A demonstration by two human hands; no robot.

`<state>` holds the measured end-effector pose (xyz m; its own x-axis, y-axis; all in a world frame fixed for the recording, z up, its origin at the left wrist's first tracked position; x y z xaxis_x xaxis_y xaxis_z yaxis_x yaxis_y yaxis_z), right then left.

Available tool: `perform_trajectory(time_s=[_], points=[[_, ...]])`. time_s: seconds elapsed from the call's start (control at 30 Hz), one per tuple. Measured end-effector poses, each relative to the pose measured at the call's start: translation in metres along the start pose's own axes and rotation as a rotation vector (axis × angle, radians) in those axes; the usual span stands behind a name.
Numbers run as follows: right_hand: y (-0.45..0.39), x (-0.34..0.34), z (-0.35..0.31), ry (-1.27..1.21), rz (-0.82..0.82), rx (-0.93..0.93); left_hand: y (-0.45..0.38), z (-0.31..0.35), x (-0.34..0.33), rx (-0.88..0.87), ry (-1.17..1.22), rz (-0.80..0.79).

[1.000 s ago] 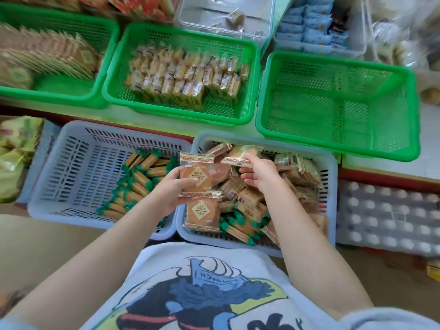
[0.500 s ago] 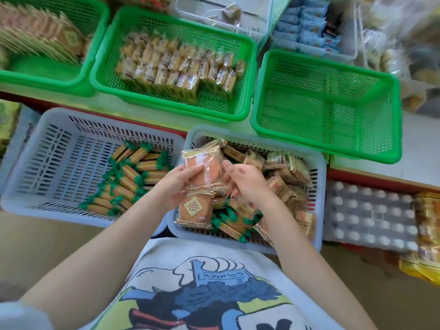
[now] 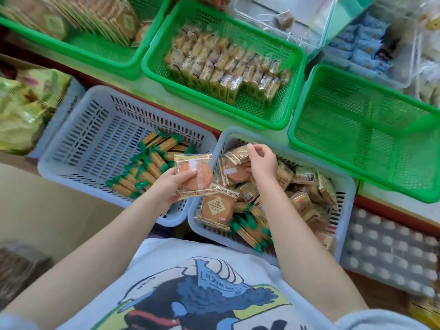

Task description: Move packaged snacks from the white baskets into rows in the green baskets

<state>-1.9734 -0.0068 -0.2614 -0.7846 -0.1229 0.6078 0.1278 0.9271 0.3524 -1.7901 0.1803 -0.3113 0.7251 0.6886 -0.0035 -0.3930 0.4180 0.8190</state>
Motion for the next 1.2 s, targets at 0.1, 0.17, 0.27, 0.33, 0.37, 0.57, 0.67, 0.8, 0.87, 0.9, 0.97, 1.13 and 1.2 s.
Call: perform_trajectory(time_s=[0.1, 0.17, 0.27, 0.33, 0.37, 0.57, 0.67, 0.8, 0.87, 0.9, 0.97, 1.13, 1.2], points=[[0.015, 0.022, 0.002, -0.099, 0.002, 0.031, 0.001, 0.007, -0.005, -0.017, -0.033, -0.012], [0.026, 0.031, 0.000, -0.159, -0.082, 0.048, 0.003, 0.013, -0.010, -0.024, -0.044, -0.017], [0.047, 0.027, -0.009, -0.333, -0.276, 0.044, 0.008, 0.023, -0.019, -0.032, -0.101, -0.047], [0.057, 0.020, -0.014, -0.388, -0.347, 0.029, 0.013, 0.035, -0.027, -0.063, -0.145, -0.079], [0.062, 0.016, -0.018, -0.393, -0.359, 0.027, 0.016, 0.042, -0.030, -0.078, -0.161, -0.097], [0.081, -0.006, -0.053, -0.243, -0.244, 0.118, 0.036, 0.099, -0.039, -0.280, -0.243, -0.204], [0.090, -0.030, -0.075, -0.281, -0.262, 0.054, 0.039, 0.130, -0.023, -0.377, -0.221, -0.243], [0.107, -0.079, -0.118, -0.341, -0.322, -0.010, 0.026, 0.172, 0.018, -0.404, -0.255, -0.264], [0.117, -0.112, -0.148, -0.326, -0.334, 0.012, 0.017, 0.191, 0.042, -0.365, -0.234, -0.311], [0.122, -0.130, -0.162, -0.306, -0.352, 0.006, 0.009, 0.202, 0.057, -0.331, -0.207, -0.311], [0.131, -0.166, -0.195, -0.299, -0.383, -0.011, -0.013, 0.224, 0.095, -0.244, -0.127, -0.262], [0.147, -0.258, -0.260, -0.310, -0.418, -0.108, -0.063, 0.286, 0.173, -0.278, 0.008, -0.178], [0.150, -0.289, -0.282, -0.319, -0.419, -0.106, -0.081, 0.316, 0.197, -0.381, -0.066, -0.151]])
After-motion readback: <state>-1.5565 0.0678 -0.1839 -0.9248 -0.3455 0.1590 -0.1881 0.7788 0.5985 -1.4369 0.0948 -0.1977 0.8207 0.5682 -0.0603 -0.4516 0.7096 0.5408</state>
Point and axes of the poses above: each hand's wrist, its own y-axis away from the middle knuckle, its own x-axis out of the back of the hand, z = x × y, the point moved 9 cm from there along -y, towards the middle knuckle, and after that the axes turned 14 degrees about z, right-handed, at the moved point
